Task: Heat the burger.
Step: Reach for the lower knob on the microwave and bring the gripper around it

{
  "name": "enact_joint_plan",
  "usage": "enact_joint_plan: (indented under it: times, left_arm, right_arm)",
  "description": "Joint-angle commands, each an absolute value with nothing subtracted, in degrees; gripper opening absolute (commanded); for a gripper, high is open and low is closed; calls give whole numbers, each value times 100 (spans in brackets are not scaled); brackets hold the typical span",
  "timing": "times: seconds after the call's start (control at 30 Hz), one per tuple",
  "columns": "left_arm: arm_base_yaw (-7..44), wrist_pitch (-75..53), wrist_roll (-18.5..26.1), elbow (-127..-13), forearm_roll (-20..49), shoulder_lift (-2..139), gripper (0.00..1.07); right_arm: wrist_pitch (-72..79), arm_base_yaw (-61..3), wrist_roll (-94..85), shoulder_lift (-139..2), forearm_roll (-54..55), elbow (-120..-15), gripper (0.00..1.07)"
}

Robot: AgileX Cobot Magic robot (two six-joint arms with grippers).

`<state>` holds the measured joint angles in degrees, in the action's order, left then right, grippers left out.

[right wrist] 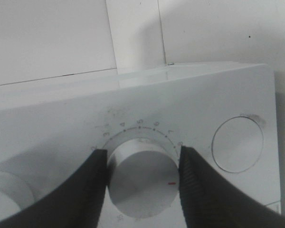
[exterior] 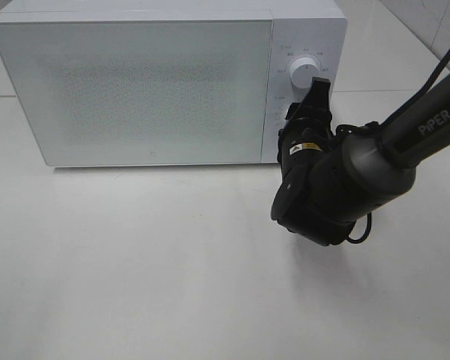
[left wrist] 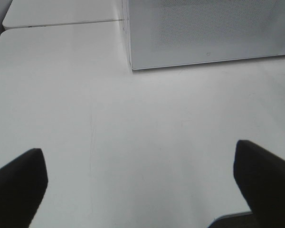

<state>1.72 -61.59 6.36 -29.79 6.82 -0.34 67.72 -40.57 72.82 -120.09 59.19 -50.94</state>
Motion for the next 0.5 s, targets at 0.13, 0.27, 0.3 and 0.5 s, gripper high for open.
enact_joint_plan:
  times: [0.13,0.27,0.3,0.5]
  left_arm:
    - [138,-6142,607,-2968,716,-126,100]
    - [138,-6142,607,-2968,716,-126,100]
    - [138,-6142,607,-2968,716,-126,100]
    - [138,-6142,607,-2968,716,-126,100]
  right_arm:
    - [7420,-4022,7024,-11935,5770,-5117,23]
    - [7437,-4022,6801,-11929,5879,-5071,34]
    - [7391,-4022,6761,-11889,5879,-4985,45]
    - [6904,-4091,6520,-11557,5764,-4418,78]
